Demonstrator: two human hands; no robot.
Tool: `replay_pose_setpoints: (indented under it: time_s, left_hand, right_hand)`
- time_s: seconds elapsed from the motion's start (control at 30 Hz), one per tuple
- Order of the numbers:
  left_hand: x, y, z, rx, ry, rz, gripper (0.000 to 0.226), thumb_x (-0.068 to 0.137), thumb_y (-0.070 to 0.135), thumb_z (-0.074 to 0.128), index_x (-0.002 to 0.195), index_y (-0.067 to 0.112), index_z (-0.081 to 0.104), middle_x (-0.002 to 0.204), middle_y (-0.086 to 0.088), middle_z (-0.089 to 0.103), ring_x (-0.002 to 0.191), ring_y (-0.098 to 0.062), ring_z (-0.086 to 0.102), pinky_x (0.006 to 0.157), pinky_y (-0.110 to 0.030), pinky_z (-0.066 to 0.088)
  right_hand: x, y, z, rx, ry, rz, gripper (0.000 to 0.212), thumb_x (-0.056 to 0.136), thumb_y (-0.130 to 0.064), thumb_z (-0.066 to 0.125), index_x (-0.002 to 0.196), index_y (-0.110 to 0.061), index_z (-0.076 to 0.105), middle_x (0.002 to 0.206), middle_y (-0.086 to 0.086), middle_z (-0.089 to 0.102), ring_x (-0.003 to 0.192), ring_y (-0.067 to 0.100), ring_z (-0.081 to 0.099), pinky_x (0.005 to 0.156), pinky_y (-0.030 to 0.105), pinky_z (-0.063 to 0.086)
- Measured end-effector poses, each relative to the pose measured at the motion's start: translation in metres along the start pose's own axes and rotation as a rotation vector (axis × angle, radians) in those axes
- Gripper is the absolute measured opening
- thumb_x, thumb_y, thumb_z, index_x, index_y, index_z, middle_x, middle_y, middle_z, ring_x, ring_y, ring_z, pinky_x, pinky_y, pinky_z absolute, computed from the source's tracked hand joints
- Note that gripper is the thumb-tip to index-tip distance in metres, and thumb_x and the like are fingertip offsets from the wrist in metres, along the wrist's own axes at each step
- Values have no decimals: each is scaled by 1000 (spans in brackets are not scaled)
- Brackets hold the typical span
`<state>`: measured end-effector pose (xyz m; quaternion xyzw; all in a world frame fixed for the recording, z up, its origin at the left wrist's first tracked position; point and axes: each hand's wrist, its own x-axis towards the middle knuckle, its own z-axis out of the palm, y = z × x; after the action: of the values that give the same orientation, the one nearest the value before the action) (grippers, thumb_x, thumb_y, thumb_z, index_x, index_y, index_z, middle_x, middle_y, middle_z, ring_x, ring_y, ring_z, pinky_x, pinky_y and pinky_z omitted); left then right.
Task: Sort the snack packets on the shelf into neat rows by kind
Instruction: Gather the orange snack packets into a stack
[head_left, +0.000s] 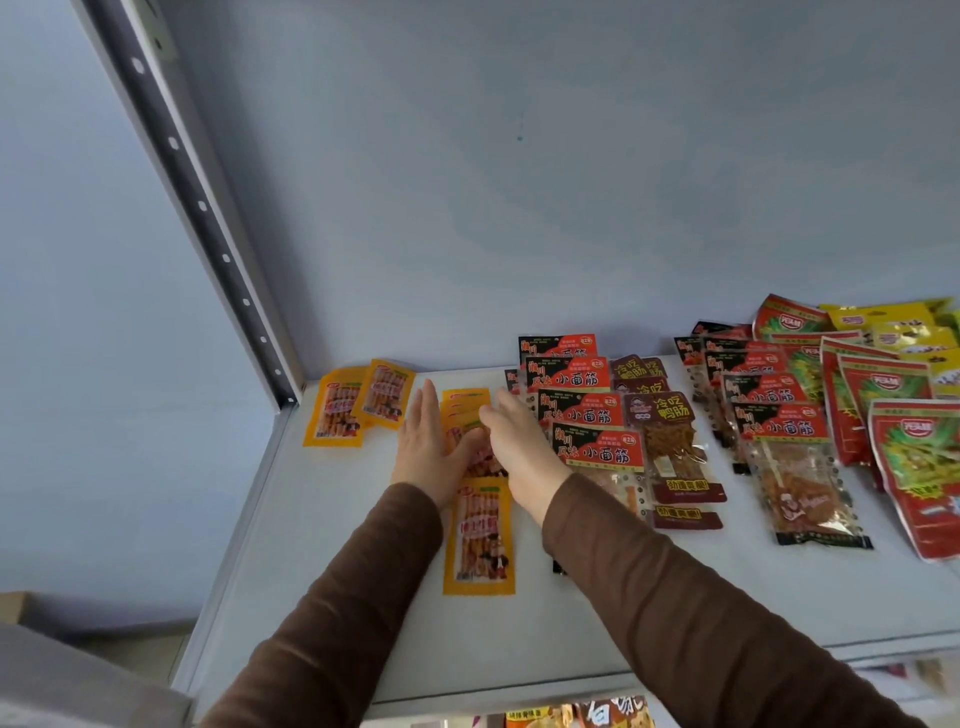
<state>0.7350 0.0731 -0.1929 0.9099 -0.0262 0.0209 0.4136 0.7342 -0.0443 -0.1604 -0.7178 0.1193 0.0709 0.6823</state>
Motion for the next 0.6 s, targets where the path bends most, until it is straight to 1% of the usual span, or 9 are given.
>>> replay_pose_setpoints:
  time_s: [0.07,0.13,0.2,0.23,0.3,0.4,0.47,0.53,0.6]
  left_hand:
    - [-7,-12,-13,-42,-75,86,105,84,69,58,161,27,0,169,2,0,154,-15,2,122,-35,9]
    - [-15,-23,-22,142,-253,137,124,64,91,52,160,32,-1,169,2,-4,154,-16,-3,122,-39,5]
    - [-16,-27,-21,363,-351,171,133,56,97,47,159,34,-7,168,0,-10,155,-18,-9,123,-41,-3]
    - [-15,-27,-17,413,-344,192,128,62,94,49,159,33,-8,168,-1,-8,155,-18,-8,124,-41,-5]
    - [-12,-20,-12,439,-285,238,108,79,81,51,160,31,0,169,-1,-1,155,-20,-4,126,-43,-1]
    - [-8,-19,-19,420,-173,294,87,88,67,50,159,29,16,168,-2,10,155,-23,3,126,-44,9]
    - [-8,-33,-36,278,41,295,70,93,52,57,154,23,36,162,-5,30,152,-26,20,123,-42,18]
    - [-2,-57,-62,158,338,188,50,94,34,65,140,17,56,145,-9,53,139,-31,40,114,-39,29]
    - [13,-80,-90,63,466,-63,41,96,28,61,134,14,57,135,-12,57,129,-34,45,108,-41,36]
  right_hand:
    - [-1,-3,-6,28,-17,-19,56,106,-20,41,158,-17,19,165,1,15,151,18,16,117,36,20]
    - [-2,-5,-10,22,-38,-40,55,105,-18,42,157,-16,23,165,1,18,150,16,19,117,34,20]
    - [-3,-6,-7,-16,-41,-85,54,104,-16,43,156,-19,28,163,-1,22,149,14,22,115,33,24]
    - [-4,-7,-3,-35,-38,-117,53,104,-16,43,154,-22,30,162,-2,25,148,13,24,113,31,26]
    - [-8,-12,8,-47,-30,-184,51,102,-16,44,151,-28,35,159,-6,30,144,8,29,110,29,30]
    - [-9,-18,26,-23,-32,-256,50,100,-17,46,147,-31,42,154,-11,37,137,1,33,109,27,32]
    - [-4,-23,37,2,-42,-281,50,100,-16,45,148,-28,42,154,-9,38,140,4,34,107,24,31]
    - [9,-28,53,11,-73,-225,50,101,-12,43,150,-21,39,153,-4,39,141,11,36,103,23,31]
    - [29,-34,77,-4,-100,-67,47,101,-9,42,148,-11,38,146,7,44,137,23,43,100,27,37]
